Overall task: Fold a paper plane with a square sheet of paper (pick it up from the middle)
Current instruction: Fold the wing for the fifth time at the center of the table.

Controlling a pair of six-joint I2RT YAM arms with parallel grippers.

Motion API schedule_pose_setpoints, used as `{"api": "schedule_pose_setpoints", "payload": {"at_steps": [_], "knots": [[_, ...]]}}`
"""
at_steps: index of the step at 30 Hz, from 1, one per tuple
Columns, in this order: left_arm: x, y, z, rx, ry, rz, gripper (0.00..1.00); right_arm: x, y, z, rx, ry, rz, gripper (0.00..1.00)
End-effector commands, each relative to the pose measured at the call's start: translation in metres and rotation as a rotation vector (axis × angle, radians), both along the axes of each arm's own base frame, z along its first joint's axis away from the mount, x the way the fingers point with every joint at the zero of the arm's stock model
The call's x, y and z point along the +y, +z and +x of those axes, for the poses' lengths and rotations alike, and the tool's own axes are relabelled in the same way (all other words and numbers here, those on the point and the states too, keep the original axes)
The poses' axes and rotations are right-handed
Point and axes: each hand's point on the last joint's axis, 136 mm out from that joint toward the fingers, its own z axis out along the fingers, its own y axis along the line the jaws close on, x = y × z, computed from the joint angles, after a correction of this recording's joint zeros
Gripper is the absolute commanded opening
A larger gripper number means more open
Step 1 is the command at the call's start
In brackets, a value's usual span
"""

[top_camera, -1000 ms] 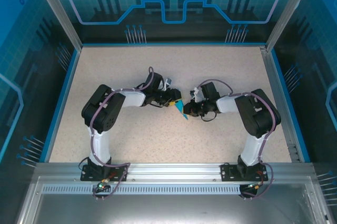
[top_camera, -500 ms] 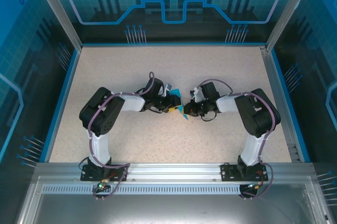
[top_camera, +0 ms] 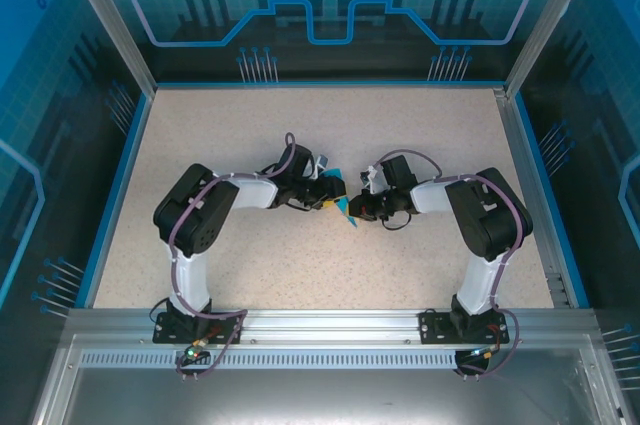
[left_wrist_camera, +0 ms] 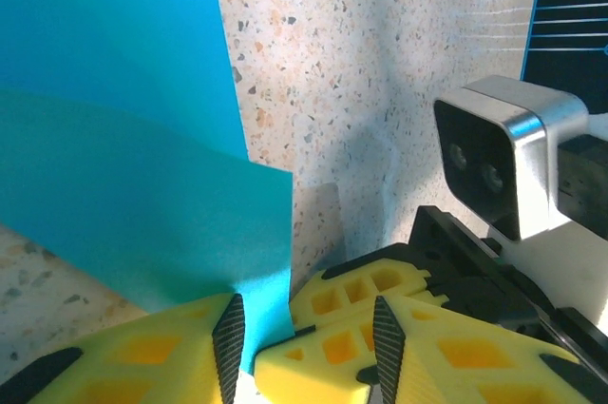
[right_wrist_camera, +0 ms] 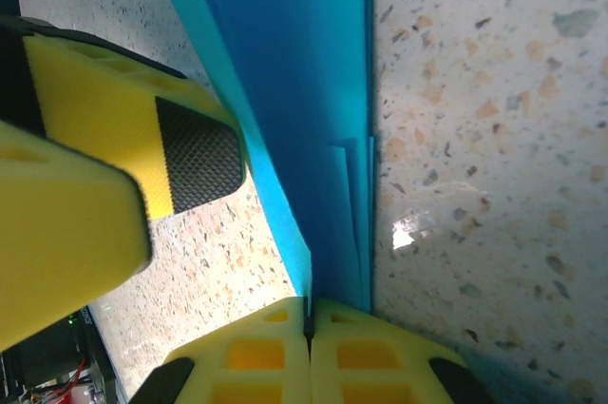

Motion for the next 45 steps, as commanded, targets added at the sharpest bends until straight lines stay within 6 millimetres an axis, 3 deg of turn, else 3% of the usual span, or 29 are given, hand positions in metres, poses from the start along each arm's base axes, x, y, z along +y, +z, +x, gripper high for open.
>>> {"api": "schedule_pose_setpoints", "payload": {"at_steps": [1, 11, 20, 28, 37, 45], "knots": [[-0.002, -0.006, 0.005, 0.007, -0.001, 0.027, 0.43, -0.021, -0.047, -0.016, 0.076, -0.023, -0.159, 0.05], [0.004, -0.026, 0.003, 0.074, 0.012, 0.104, 0.41, -0.021, -0.047, -0.018, 0.073, -0.016, -0.157, 0.06], [0.015, -0.041, -0.003, 0.137, 0.018, 0.194, 0.41, -0.014, -0.015, -0.008, 0.032, -0.038, -0.073, 0.14], [0.015, -0.047, -0.004, 0.153, 0.018, 0.199, 0.41, -0.016, 0.004, -0.017, 0.044, -0.040, -0.031, 0.17], [0.014, -0.047, -0.005, 0.155, 0.015, 0.199, 0.41, -0.017, 0.002, -0.025, 0.071, -0.033, -0.016, 0.12], [0.014, -0.049, -0.004, 0.161, 0.018, 0.200, 0.41, -0.023, -0.016, -0.039, 0.121, 0.007, -0.098, 0.10]]}}
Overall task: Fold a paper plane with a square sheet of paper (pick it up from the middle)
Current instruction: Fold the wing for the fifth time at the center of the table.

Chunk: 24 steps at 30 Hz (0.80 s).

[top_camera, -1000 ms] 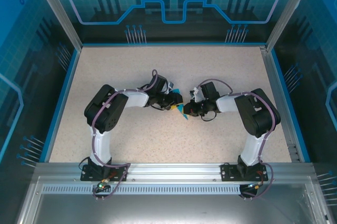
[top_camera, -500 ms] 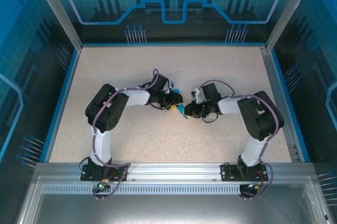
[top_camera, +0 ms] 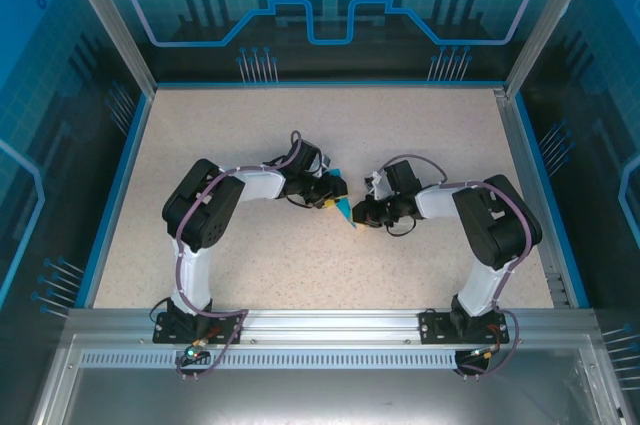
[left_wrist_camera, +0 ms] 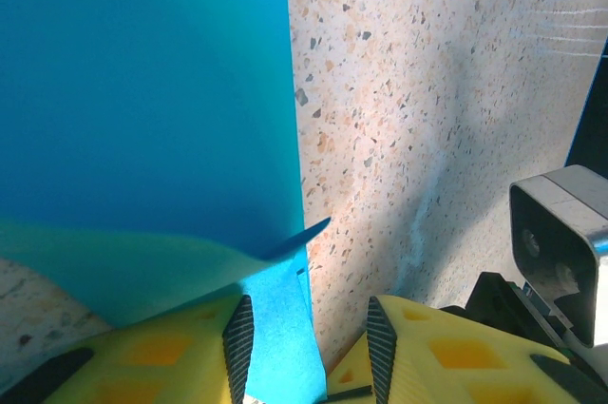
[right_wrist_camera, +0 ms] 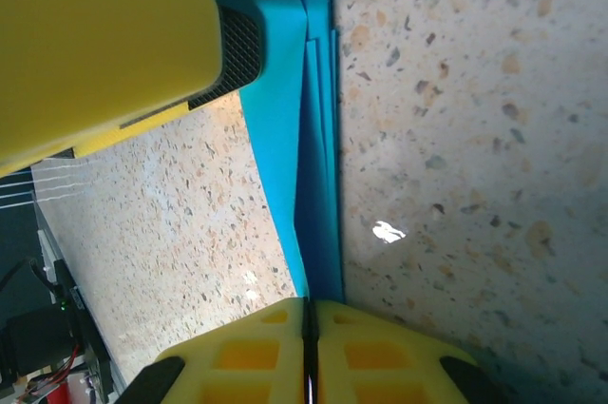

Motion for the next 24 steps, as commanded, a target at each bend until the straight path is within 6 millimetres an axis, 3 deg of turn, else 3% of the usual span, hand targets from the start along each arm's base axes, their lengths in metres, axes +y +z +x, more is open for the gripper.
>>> {"api": "schedule_pose_setpoints", "payload": {"at_steps": [1, 6, 9, 18, 24], "knots": [[0.012, -0.032, -0.009, 0.070, 0.012, 0.092, 0.41, -0.011, -0.016, -0.017, 0.091, 0.011, -0.062, 0.11], [0.012, -0.032, -0.009, 0.075, 0.009, 0.095, 0.41, -0.008, 0.021, 0.000, -0.027, -0.021, -0.035, 0.20], [0.012, -0.031, -0.009, 0.076, 0.010, 0.092, 0.41, -0.013, 0.034, 0.007, -0.083, -0.041, -0.064, 0.21], [0.010, -0.031, -0.009, 0.079, 0.008, 0.087, 0.40, 0.016, 0.027, 0.007, -0.053, 0.042, 0.005, 0.14], [0.010, -0.031, -0.009, 0.082, 0.010, 0.086, 0.40, 0.018, 0.015, 0.007, -0.020, 0.059, -0.001, 0.13]]}}
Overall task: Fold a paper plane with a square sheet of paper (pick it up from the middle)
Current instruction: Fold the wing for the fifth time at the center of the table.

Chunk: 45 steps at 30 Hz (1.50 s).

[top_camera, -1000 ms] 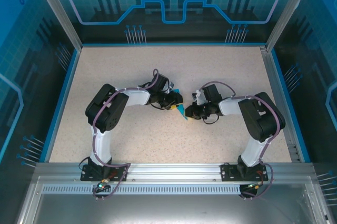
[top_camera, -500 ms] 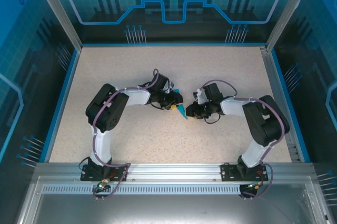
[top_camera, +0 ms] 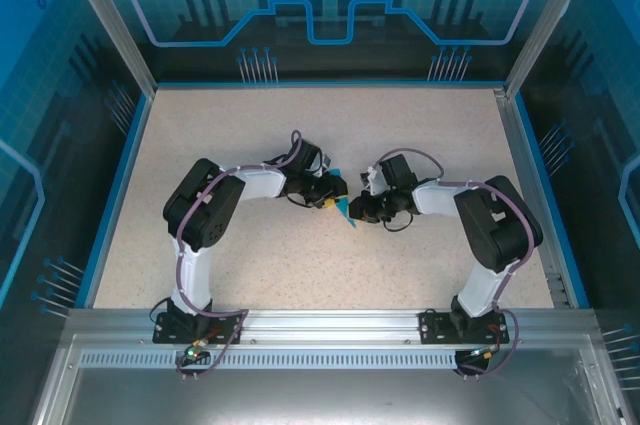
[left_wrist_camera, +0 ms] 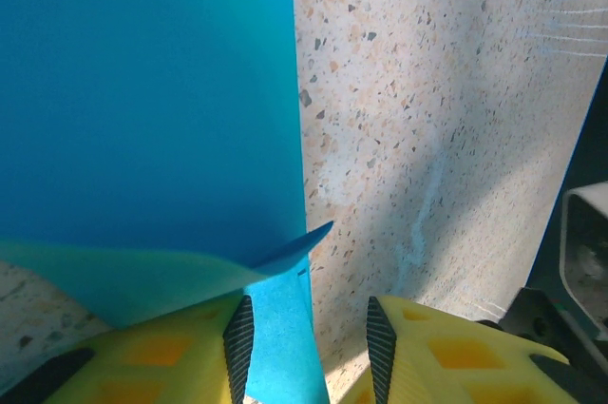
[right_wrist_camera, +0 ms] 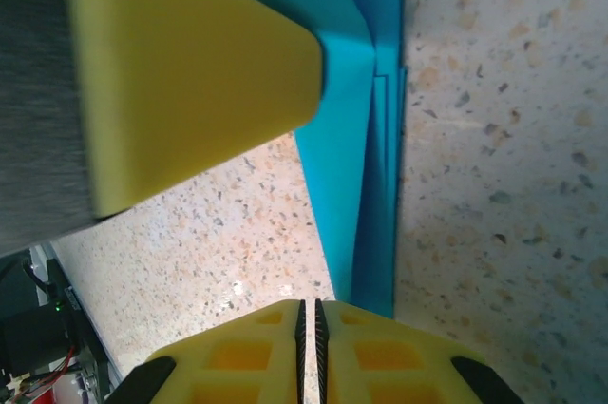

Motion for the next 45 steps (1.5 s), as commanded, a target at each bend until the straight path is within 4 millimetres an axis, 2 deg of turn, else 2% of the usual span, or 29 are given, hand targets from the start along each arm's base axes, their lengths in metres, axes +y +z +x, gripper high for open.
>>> {"api": "schedule_pose_setpoints", "payload": {"at_steps": [1, 10, 15, 19, 23, 24, 29, 32, 34, 45], "knots": [[0.011, -0.031, -0.010, 0.069, 0.008, 0.080, 0.40, 0.008, 0.001, 0.000, 0.003, 0.035, 0.014, 0.13], [0.011, -0.030, -0.009, 0.067, 0.011, 0.083, 0.40, -0.005, -0.012, -0.013, 0.038, 0.034, -0.054, 0.13], [0.011, -0.031, -0.009, 0.069, 0.010, 0.086, 0.40, -0.007, 0.003, -0.010, 0.001, 0.036, -0.071, 0.15], [0.011, -0.031, -0.009, 0.066, 0.010, 0.086, 0.40, 0.001, 0.014, -0.009, -0.014, 0.063, -0.035, 0.15], [0.011, -0.031, -0.009, 0.068, 0.010, 0.087, 0.40, 0.006, 0.010, -0.012, 0.000, 0.077, -0.030, 0.15], [0.012, -0.031, -0.009, 0.067, 0.012, 0.087, 0.40, 0.010, 0.014, -0.005, -0.014, 0.075, -0.026, 0.15], [0.012, -0.032, -0.010, 0.071, 0.011, 0.089, 0.40, 0.004, -0.004, -0.012, 0.031, 0.071, -0.068, 0.15], [0.012, -0.032, -0.010, 0.071, 0.010, 0.090, 0.40, 0.000, -0.008, -0.015, 0.041, 0.074, -0.092, 0.15], [0.012, -0.032, -0.009, 0.070, 0.012, 0.091, 0.40, -0.007, -0.018, -0.027, 0.077, 0.079, -0.118, 0.15], [0.014, -0.035, -0.010, 0.077, 0.018, 0.100, 0.40, -0.020, -0.034, -0.055, 0.159, 0.119, -0.166, 0.14]]}}
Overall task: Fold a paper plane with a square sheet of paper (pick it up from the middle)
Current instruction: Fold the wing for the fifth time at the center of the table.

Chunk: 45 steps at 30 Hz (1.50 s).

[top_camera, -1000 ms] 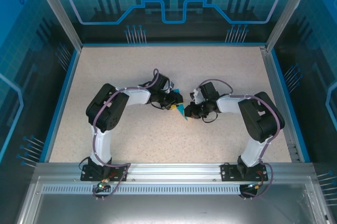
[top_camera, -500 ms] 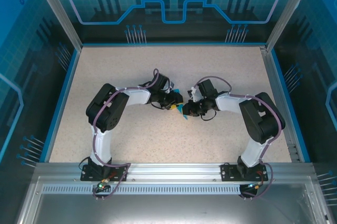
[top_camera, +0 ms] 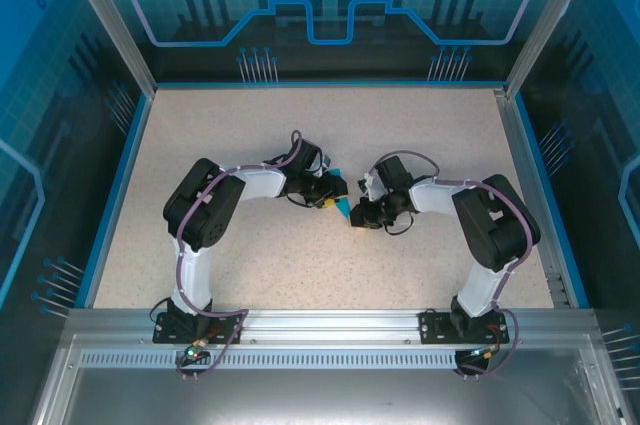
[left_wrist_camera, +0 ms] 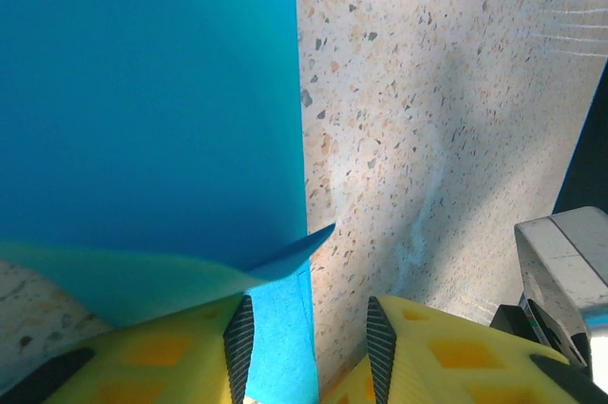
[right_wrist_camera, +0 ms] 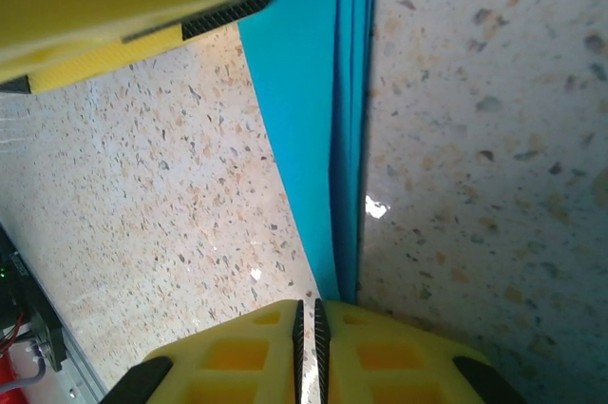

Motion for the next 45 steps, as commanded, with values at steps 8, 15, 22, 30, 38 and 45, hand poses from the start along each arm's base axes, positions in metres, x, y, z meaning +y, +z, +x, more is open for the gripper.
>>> {"api": "schedule_pose_setpoints", "payload": {"at_steps": [8, 15, 22, 30, 38, 45], "knots": [[0.013, -0.034, -0.009, 0.075, 0.016, 0.096, 0.40, -0.018, -0.003, -0.032, 0.042, 0.023, -0.076, 0.14], [0.012, -0.034, -0.010, 0.076, 0.010, 0.092, 0.40, 0.006, 0.041, 0.015, -0.141, -0.024, 0.022, 0.14], [0.011, -0.032, -0.008, 0.077, 0.013, 0.084, 0.41, 0.022, 0.023, 0.026, -0.116, -0.017, 0.002, 0.13], [0.010, -0.031, -0.007, 0.080, 0.018, 0.081, 0.40, 0.004, -0.013, 0.010, -0.038, -0.031, -0.099, 0.11], [0.012, -0.033, -0.008, 0.084, 0.027, 0.093, 0.40, -0.022, -0.026, -0.036, 0.069, 0.016, -0.186, 0.10], [0.011, -0.032, -0.008, 0.083, 0.021, 0.088, 0.40, -0.002, 0.023, -0.011, -0.072, 0.029, -0.069, 0.10]]}}
